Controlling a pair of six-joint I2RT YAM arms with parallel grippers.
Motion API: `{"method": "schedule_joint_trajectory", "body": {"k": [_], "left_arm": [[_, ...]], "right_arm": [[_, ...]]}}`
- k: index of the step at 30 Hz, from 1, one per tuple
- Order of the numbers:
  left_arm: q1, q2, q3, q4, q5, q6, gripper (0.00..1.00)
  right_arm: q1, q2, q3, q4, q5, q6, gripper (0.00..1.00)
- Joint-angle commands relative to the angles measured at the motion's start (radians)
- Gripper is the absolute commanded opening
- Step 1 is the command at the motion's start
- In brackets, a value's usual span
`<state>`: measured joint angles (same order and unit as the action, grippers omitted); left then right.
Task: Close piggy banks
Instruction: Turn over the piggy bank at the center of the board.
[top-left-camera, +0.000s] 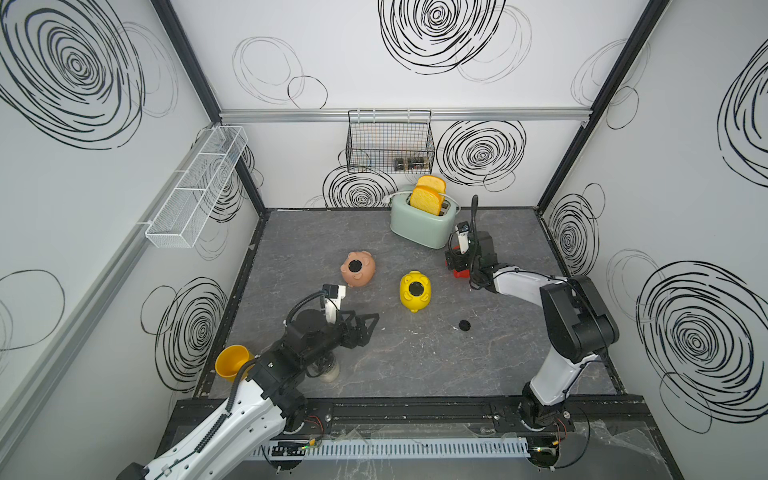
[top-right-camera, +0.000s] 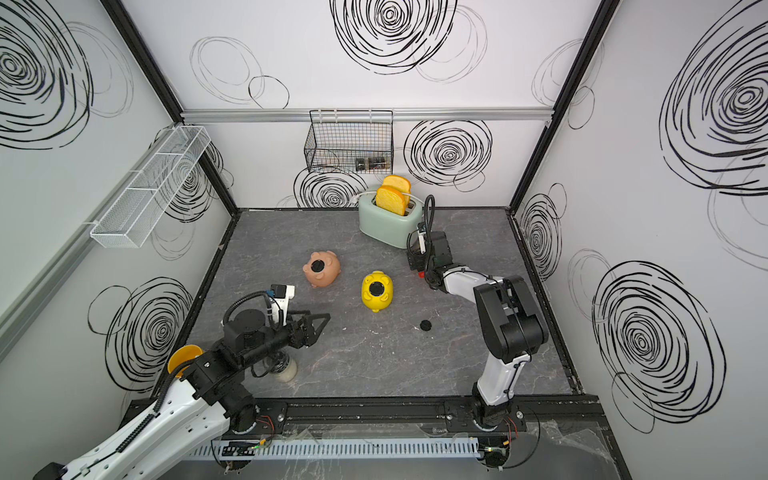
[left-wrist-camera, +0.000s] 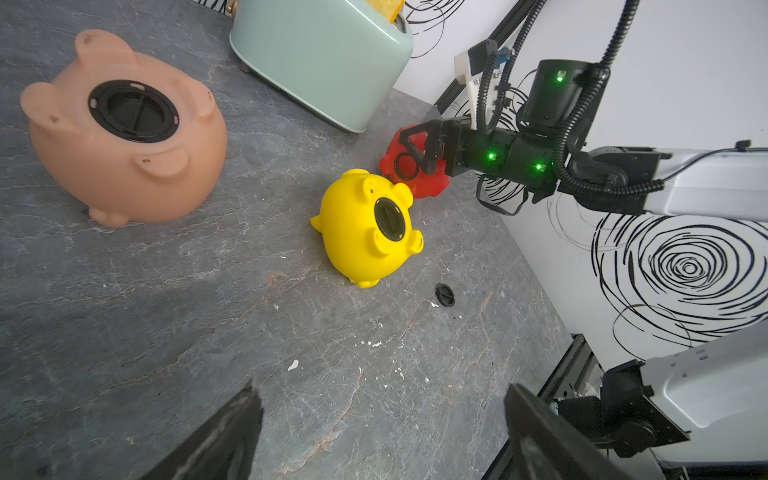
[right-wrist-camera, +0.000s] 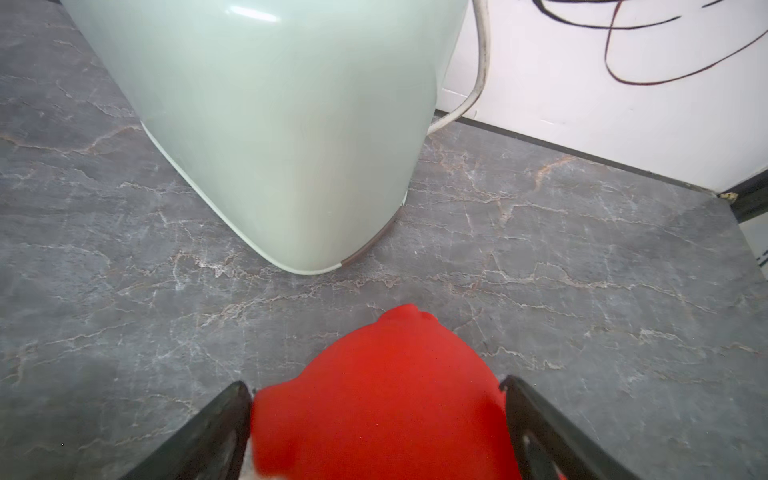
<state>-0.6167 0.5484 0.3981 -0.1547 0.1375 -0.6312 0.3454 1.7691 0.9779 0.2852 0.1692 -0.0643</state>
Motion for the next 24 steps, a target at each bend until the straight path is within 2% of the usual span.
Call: {"method": "schedule_joint_trajectory", "body": {"k": [1, 8, 14, 18, 24], "left_arm": [[-0.009, -0.009, -0.011, 0.061, 0.002, 0.01, 0.94], [-0.011, -0.005, -0.01, 0.06, 0.002, 0.01, 0.94], [-0.012, -0.013, -0.012, 0.058, 0.001, 0.01, 0.94], [-0.014, -0.011, -0.011, 0.058, 0.0, 0.01, 0.94], [-0.018, -0.016, -0.011, 0.057, -0.001, 0.01, 0.94]], "right_arm": [[-0.001, 0.01, 0.017, -0.041, -0.016, 0.0, 0.94], [-0.029, 0.009, 0.027, -0.09, -0.045, 0.03, 0.93], [-0.058, 0.006, 0.035, -0.127, -0.103, 0.088, 0.87], [-0.097, 0.002, 0.035, -0.141, -0.201, 0.139, 0.78], [-0.177, -0.022, 0.013, -0.126, -0.372, 0.23, 0.72]]}}
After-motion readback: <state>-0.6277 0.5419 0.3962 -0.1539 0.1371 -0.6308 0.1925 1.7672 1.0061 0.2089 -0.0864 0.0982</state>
